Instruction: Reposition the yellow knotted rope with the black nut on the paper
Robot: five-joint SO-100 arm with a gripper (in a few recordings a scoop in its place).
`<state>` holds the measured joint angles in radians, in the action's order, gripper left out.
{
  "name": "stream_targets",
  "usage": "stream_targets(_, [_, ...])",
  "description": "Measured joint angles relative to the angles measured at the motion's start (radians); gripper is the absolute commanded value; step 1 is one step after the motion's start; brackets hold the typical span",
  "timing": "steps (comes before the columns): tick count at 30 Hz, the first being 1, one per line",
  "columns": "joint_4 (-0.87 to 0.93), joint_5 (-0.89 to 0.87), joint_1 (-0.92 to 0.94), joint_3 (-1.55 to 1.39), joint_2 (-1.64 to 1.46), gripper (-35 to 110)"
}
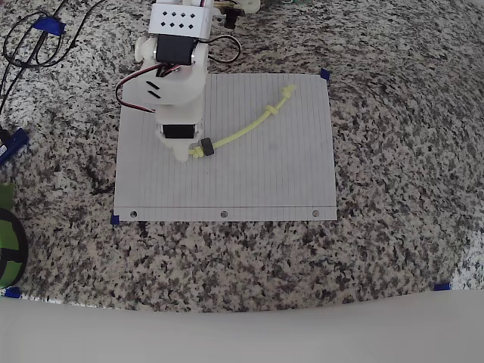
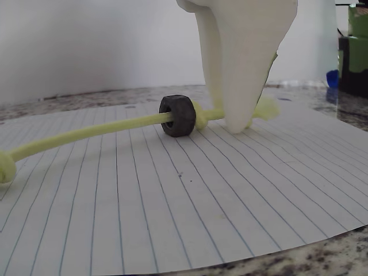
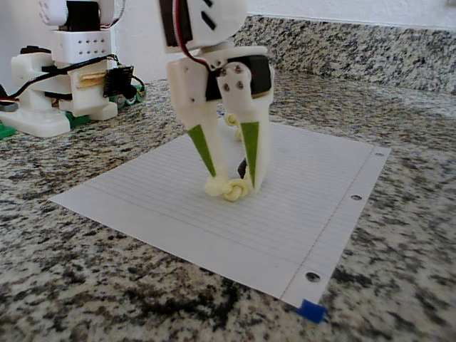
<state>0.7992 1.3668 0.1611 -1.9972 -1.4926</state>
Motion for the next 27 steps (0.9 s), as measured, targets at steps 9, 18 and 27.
stream_targets(9, [-0.005, 0.023, 0.018, 0.002, 0.003, 33])
stream_targets(18, [-0.008, 0.02, 0.025, 0.008, 0.011, 29])
stream_targets(27, [-0.008, 0.02, 0.025, 0.011, 0.015, 0])
